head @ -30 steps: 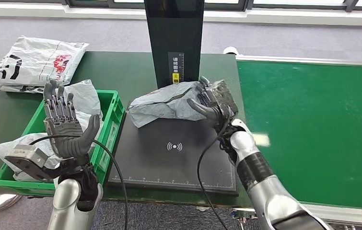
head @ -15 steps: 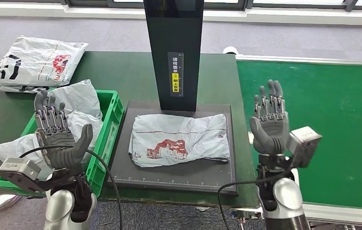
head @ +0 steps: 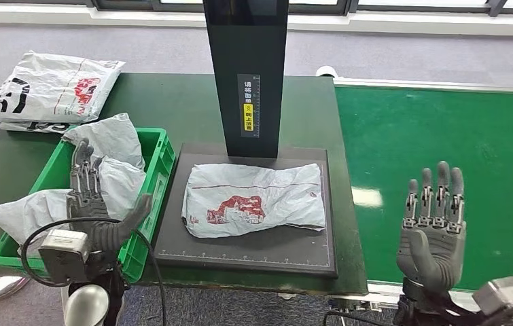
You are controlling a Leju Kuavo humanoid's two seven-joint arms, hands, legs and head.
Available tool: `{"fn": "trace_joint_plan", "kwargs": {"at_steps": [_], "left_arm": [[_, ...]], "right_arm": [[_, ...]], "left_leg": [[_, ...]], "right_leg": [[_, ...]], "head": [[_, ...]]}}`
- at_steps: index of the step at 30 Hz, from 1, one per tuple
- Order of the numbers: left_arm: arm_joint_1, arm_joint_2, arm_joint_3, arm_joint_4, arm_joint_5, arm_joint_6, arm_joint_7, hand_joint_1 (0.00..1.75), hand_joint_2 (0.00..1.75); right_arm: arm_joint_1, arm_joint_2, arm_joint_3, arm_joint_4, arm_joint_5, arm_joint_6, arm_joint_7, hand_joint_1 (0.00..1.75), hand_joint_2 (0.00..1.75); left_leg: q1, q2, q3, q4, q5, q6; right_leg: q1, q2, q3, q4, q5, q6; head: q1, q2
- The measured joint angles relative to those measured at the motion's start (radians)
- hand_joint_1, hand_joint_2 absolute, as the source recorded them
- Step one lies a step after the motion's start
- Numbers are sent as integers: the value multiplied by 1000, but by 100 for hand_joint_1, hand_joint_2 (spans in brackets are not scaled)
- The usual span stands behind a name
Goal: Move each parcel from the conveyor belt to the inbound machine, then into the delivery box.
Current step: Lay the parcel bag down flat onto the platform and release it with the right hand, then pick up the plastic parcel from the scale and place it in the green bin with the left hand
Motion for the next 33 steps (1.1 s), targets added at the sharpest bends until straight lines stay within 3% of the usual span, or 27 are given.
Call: {"fn": "trace_joint_plan", "kwargs": {"at_steps": [2,6,8,16,20,25,29,33], "left_arm": [[-4,2,-12,4,-88,8,35,0,175],[-47,25,-76,58,-552,-22,205,0,175],[-70,36,-109,99,-693,-33,252,0,175],[-112,61,-161,175,-756,-34,274,0,175],[-158,88,-207,231,-974,-50,322,0,175],[-283,139,-349,421,-1245,-60,420,0,175],[-355,187,-473,559,-1254,-72,451,0,175],[-404,222,-548,668,-1254,-122,403,0,175]], "right_arm": [[17,6,-19,-21,-6,4,0,0,175],[38,17,-63,-44,-37,14,-1,0,175],[45,20,-79,-47,-47,23,-4,0,175],[59,24,-100,-48,-54,29,-6,0,175],[59,24,-107,-48,-62,43,-6,0,175],[48,24,-111,-43,-89,81,-7,0,175],[31,24,-111,-27,-99,109,-3,0,175],[-6,24,-111,4,-104,131,8,0,175]], "left_leg": [[0,1,1,0,0,0],[0,-1,1,0,0,1],[0,0,2,0,0,1],[0,3,4,0,0,1],[0,2,3,0,0,1],[0,2,4,0,0,1],[0,3,5,0,1,1],[0,3,5,0,1,1]], "right_leg": [[0,0,0,0,0,0],[-1,-2,2,-1,-1,2],[-1,-1,3,0,0,1],[-1,2,3,0,0,1],[-1,1,3,0,-1,1],[-1,1,4,0,0,1],[-1,3,4,0,1,1],[-1,2,5,0,1,1]], "head": [[0,0],[0,0],[0,0],[0,0],[0,0],[0,0],[0,0],[0,0]]}}
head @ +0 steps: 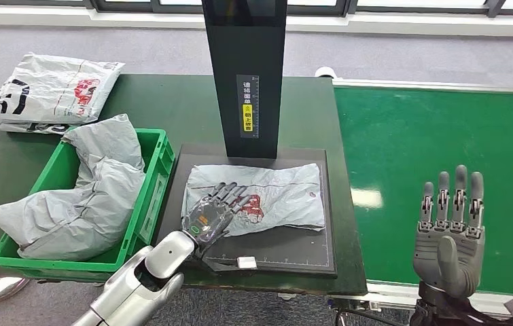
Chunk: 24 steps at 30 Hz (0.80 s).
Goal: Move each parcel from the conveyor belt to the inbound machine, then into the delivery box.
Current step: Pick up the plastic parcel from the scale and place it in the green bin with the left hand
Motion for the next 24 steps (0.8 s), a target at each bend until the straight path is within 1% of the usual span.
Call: {"fn": "trace_joint_plan", "kwargs": {"at_steps": [6,7,8,10,11,12,18,24], "left_arm": [[-98,22,-42,146,31,-36,-74,0,175],[-118,22,-45,175,46,-41,-87,3,175],[-140,23,-47,206,61,-47,-99,30,175],[-180,22,-49,268,85,-59,-120,117,175],[-198,22,-50,296,93,-65,-129,157,175],[-214,22,-50,322,103,-72,-138,175,175],[-292,24,-51,453,189,-131,-223,175,175],[-324,29,-51,501,222,-132,-242,175,175]], "right_arm": [[-42,0,0,34,-7,14,8,0,175],[-49,0,0,38,-9,16,10,0,175],[-56,0,0,43,-10,18,12,0,175],[-67,0,0,51,-11,21,17,0,175],[-71,0,0,54,-11,21,18,0,175],[-73,0,0,57,-11,21,20,0,175],[-80,0,0,60,-20,7,18,0,175],[-78,0,0,60,-33,-8,14,0,175]], "left_leg": [[0,-6,7,-1,-1,1],[0,-6,7,-1,-2,1],[0,-6,7,-1,-3,1],[0,-5,9,-1,-8,2],[0,-5,12,-1,-10,2],[0,-5,14,-1,-11,2],[0,-5,20,-1,-6,0],[0,-5,29,-1,-5,-3]], "right_leg": [[0,-5,11,0,-4,1],[0,-5,13,0,-4,1],[-1,-5,16,0,-5,1],[-1,-5,22,0,-8,1],[-1,-5,24,0,-9,1],[-1,-5,26,0,-9,1],[1,-5,32,0,-8,-1],[2,-4,32,0,-8,-3]], "head": [[0,0],[0,0],[0,0],[0,0],[0,0],[0,0],[0,0],[0,0]]}}
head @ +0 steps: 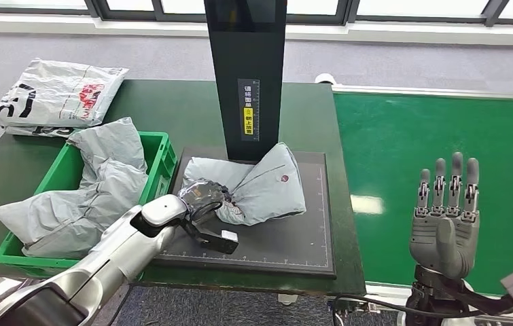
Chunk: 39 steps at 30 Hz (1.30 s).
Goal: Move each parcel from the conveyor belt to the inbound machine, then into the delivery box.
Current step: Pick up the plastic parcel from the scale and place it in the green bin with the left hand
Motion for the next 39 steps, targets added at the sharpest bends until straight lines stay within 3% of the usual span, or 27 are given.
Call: {"fn": "trace_joint_plan", "kwargs": {"at_steps": [21,26,32,36,39], "left_arm": [[-14,25,-16,16,55,1,-21,175,175],[-11,36,-15,-11,223,-21,-88,175,175],[81,129,54,-312,594,-137,-131,175,175],[201,169,187,-585,719,-125,-173,175,175],[287,160,318,-774,823,-150,-265,175,175]], "right_arm": [[-1,0,0,15,-8,-12,-11,0,175],[0,0,0,16,-13,-29,-12,0,175],[19,-8,0,11,-30,-57,-16,0,175],[49,-12,0,0,-37,-67,-27,0,175],[70,-11,0,-15,-36,-68,-33,0,175]], "left_leg": [[0,0,0,-2,-1,-2],[0,0,-1,-2,-1,-2],[0,1,-5,-2,0,-3],[0,2,-8,-2,-2,-4],[0,2,-10,-2,-3,-3]], "right_leg": [[0,0,-2,0,-1,-2],[0,0,-3,0,-1,-2],[0,2,-8,1,-1,-2],[0,3,-12,1,-2,-3],[0,4,-15,1,-3,-3]], "head": [[0,0],[0,0],[0,0],[0,0],[0,0]]}}
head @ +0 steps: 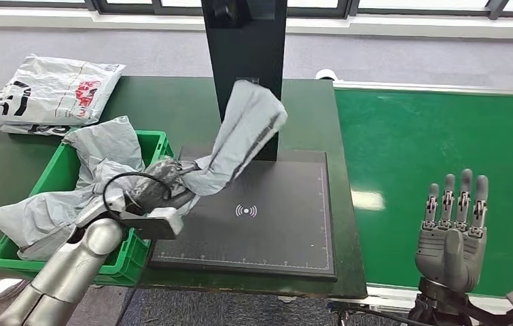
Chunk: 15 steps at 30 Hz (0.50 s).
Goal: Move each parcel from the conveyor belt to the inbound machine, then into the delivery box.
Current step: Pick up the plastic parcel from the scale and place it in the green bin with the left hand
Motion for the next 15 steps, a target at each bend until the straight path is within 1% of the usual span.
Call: {"fn": "trace_joint_plan", "kwargs": {"at_steps": [1,3,5,7,9,10,12,13,14,15], "left_arm": [[22,-11,47,-60,45,-23,-32,175,175],[51,-37,125,-151,111,-66,-68,175,175],[58,-48,152,-181,129,-80,-75,175,175],[58,-49,154,-183,130,-81,-75,175,175],[63,-59,186,-217,148,-103,-76,175,175],[69,-75,230,-261,171,-131,-80,175,175],[82,-131,348,-378,218,-168,-87,175,175],[85,-159,401,-428,217,-153,-86,175,175],[86,-181,434,-460,182,-100,-77,175,175],[86,-194,451,-476,113,-24,-61,175,175]], "right_arm": [[5,0,0,-5,1,1,0,0,175],[13,0,-1,-13,1,4,0,0,175],[16,0,-1,-15,1,5,0,0,175],[16,0,-1,-15,1,6,0,0,175],[19,1,-1,-18,1,11,1,0,175],[20,1,-5,-20,1,19,2,0,175],[24,5,-18,-29,2,38,6,0,175],[25,9,-27,-33,3,45,8,0,175],[27,13,-32,-39,6,48,9,0,175],[31,17,-35,-44,9,47,10,0,175]], "left_leg": [[0,0,-1,0,0,0],[0,1,-1,0,-1,1],[0,1,-2,0,-1,1],[0,1,-2,0,-1,1],[0,1,-2,0,-1,1],[0,1,-2,0,-1,1],[0,1,-1,0,-1,1],[0,1,-1,0,0,1],[0,1,-1,0,0,1],[0,1,-1,0,0,0]], "right_leg": [[0,0,-1,0,0,0],[0,1,-2,0,0,0],[0,1,-2,0,0,0],[0,1,-2,0,0,0],[0,1,-2,0,0,0],[0,1,-2,0,0,0],[0,0,-2,0,0,0],[0,0,-2,0,0,0],[0,0,-2,0,0,0],[0,0,-2,0,0,0]], "head": [[0,0],[0,0],[0,0],[0,0],[0,0],[0,0],[0,0],[0,0],[0,0],[0,0]]}}
